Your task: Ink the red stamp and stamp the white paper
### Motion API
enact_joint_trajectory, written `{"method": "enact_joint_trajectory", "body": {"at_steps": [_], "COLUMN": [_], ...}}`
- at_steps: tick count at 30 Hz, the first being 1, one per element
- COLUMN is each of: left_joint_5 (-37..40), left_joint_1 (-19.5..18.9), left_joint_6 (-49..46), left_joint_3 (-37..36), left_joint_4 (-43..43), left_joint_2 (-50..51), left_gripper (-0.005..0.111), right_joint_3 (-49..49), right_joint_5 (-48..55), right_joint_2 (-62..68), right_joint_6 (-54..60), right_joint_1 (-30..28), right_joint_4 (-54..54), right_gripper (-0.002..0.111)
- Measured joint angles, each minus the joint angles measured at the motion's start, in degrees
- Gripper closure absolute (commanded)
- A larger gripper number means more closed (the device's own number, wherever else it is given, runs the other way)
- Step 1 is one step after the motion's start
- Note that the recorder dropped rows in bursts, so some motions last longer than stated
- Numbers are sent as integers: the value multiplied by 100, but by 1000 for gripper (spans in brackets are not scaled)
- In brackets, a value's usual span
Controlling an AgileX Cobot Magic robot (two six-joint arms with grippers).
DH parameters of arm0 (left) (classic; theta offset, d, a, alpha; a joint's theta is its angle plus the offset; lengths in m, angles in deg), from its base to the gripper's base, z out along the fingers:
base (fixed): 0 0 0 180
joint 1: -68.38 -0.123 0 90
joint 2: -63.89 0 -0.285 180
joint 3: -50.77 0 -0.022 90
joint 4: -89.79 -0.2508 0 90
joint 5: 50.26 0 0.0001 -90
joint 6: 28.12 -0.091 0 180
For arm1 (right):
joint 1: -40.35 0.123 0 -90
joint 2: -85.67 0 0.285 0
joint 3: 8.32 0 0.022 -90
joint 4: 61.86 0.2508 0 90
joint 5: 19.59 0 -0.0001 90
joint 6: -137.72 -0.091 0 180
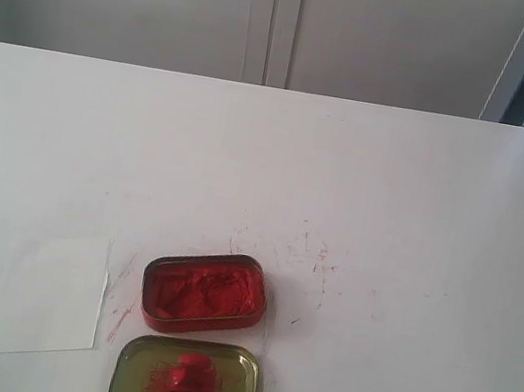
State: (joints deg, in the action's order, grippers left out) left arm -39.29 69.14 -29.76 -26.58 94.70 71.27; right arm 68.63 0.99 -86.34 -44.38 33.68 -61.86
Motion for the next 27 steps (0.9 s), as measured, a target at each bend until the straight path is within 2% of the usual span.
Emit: {"method": "enact_joint_trajectory", "body": {"at_steps": [10, 17, 27], "left_joint_5": [0, 0, 0], "left_joint_1": [0, 0, 0], "left_joint_6": [0, 0, 0], "left_joint_3": [0, 0, 0], "left_joint_4": [0, 0, 0], "left_joint_2": [0, 0, 0], "left_gripper": [107, 107, 107], "right_joint_3": [0, 0, 0], "right_joint_5": [-178, -191, -213], "right_joint_2": [0, 0, 0], "right_joint_6": [0, -4, -15], "right_joint_1": [-305, 30, 30], "right_joint_4": [0, 0, 0], "right_gripper": [108, 108, 108]}}
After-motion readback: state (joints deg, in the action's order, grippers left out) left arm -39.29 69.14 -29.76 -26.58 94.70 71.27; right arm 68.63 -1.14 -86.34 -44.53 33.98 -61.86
